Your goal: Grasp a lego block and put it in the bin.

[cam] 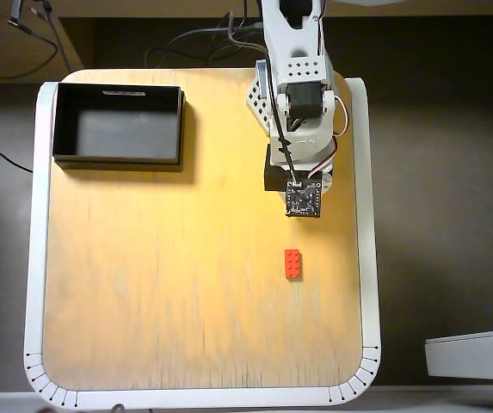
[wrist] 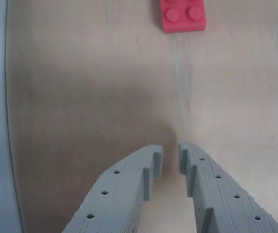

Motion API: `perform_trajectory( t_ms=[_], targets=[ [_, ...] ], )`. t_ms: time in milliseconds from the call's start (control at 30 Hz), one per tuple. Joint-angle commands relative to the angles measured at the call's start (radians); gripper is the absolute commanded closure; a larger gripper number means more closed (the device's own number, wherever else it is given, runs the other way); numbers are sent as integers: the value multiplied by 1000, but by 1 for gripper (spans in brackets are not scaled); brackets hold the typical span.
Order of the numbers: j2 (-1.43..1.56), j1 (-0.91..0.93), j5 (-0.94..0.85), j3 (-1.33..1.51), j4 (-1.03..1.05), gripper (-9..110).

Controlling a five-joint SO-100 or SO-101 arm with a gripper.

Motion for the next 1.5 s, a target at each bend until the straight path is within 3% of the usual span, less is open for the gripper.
perform_trajectory(
  t_ms=[0,167,400,633,1167,1467],
  targets=[
    [92,-14,-3,156,6,101],
    [91,-17,12,156,6,101],
    [86,2,207,153,-2,101],
    [2,52,176,98,-249,101],
    [-713,170,244,-575,-304,96],
    [-917,230,293,-793,-304,93]
  ],
)
